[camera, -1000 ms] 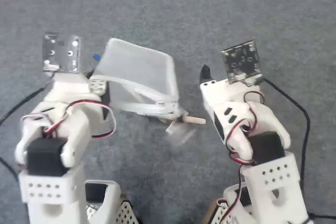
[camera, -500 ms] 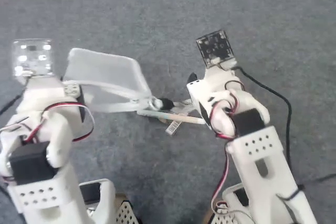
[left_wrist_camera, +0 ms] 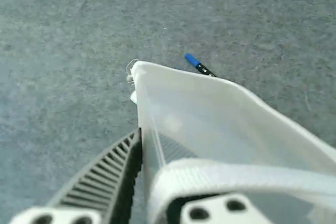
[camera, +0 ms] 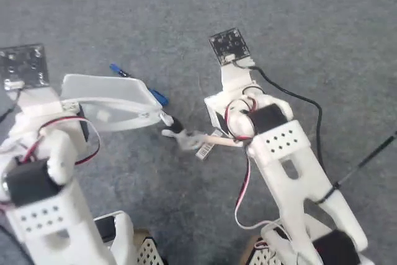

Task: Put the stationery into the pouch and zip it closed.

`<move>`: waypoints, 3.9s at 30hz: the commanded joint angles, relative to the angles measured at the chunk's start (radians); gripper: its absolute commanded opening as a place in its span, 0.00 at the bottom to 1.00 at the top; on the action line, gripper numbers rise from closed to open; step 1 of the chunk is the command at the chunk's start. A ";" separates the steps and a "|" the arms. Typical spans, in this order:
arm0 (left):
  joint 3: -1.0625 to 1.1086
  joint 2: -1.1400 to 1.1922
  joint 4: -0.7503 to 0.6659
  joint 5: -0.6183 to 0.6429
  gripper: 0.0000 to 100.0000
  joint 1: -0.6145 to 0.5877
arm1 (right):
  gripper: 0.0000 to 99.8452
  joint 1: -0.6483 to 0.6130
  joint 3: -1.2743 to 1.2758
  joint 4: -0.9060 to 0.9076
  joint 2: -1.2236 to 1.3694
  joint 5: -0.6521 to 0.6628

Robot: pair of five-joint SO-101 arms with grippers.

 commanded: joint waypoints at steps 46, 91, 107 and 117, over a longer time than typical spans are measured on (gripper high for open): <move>-0.024 0.166 -0.037 0.049 0.01 -0.005 | 0.23 -0.171 -0.571 0.473 0.576 -0.809; -0.010 0.164 -0.057 0.049 0.01 -0.071 | 0.19 0.033 -0.654 0.308 0.851 -0.749; -0.008 0.164 -0.057 0.049 0.01 -0.069 | 0.12 0.048 -0.657 0.185 0.981 -0.746; -0.002 0.164 -0.057 0.049 0.01 -0.069 | 0.01 0.050 -0.684 0.249 0.934 -0.692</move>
